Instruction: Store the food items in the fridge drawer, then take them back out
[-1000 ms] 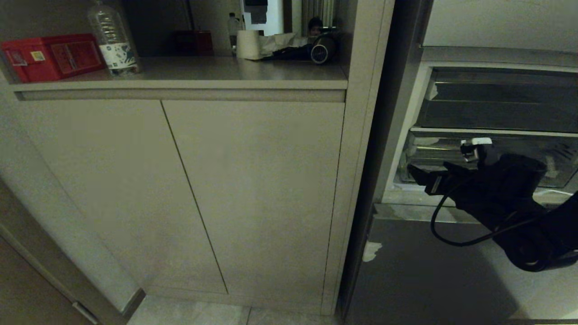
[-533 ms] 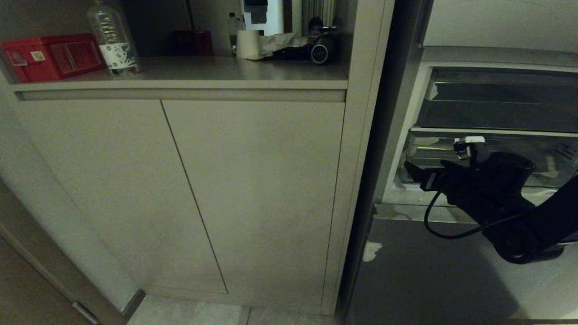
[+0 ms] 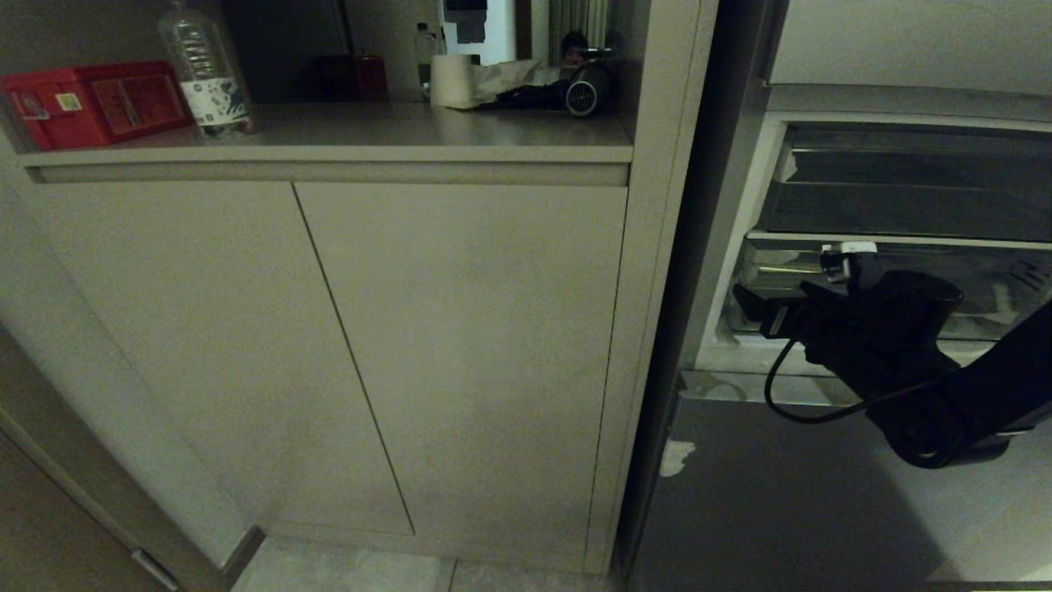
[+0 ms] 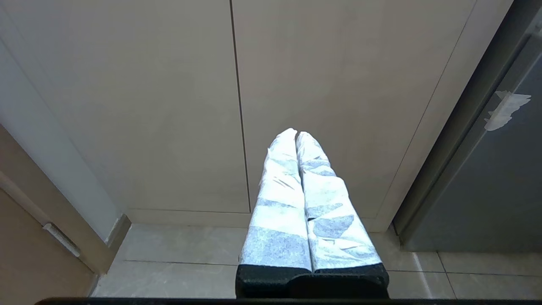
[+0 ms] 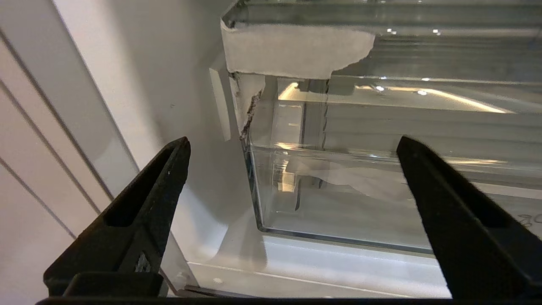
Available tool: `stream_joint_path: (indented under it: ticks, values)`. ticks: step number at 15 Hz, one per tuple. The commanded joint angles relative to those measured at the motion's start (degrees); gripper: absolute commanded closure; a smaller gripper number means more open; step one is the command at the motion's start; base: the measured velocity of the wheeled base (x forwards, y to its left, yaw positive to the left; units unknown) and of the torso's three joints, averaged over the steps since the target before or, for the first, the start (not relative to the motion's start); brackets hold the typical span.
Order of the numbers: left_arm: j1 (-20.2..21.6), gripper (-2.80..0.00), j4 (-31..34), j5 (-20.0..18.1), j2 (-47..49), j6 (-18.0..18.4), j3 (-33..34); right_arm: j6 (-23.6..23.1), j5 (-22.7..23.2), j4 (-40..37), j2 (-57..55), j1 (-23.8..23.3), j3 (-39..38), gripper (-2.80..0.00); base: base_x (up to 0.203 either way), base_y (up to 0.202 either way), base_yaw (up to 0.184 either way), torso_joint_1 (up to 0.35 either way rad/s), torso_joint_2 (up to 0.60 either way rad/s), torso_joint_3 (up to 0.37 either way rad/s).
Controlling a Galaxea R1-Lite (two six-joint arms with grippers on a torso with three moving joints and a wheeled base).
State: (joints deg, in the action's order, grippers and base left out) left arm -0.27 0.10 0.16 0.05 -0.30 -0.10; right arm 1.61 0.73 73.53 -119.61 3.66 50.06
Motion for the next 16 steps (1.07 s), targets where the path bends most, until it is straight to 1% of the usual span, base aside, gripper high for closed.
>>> stream_joint_path:
  ticks: [1,7,10,14,15,16]
  values:
    - [0.0,0.00,0.0,0.0,0.0,0.0,0.0,0.1,0.1,0.4,-0.4,0.0,0.7,-2.80,0.000,0.000,0.000,0.000,0.00,0.000]
    - [0.0,0.00,0.0,0.0,0.0,0.0,0.0,0.1,0.0,0.2,-0.4,-0.1,2.3,-2.80,0.000,0.000,0.000,0.000,0.00,0.000]
    - [0.0,0.00,0.0,0.0,0.0,0.0,0.0,0.1,-1.8,0.2,-0.7,0.0,2.7,-2.80,0.000,0.000,0.000,0.000,0.00,0.000]
    - [0.0,0.00,0.0,0.0,0.0,0.0,0.0,0.2,-2.0,0.3,-1.4,0.8,3.0,-2.80,0.000,0.000,0.000,0.000,0.00,0.000]
    - [0.0,0.00,0.0,0.0,0.0,0.0,0.0,0.2,-2.0,0.3,-1.4,1.2,3.1,0.00,0.000,0.000,0.000,0.000,0.00,0.000]
    - [0.0,0.00,0.0,0.0,0.0,0.0,0.0,0.1,-2.0,0.3,-1.4,1.4,3.2,0.00,0.000,0.000,0.000,0.000,0.00,0.000]
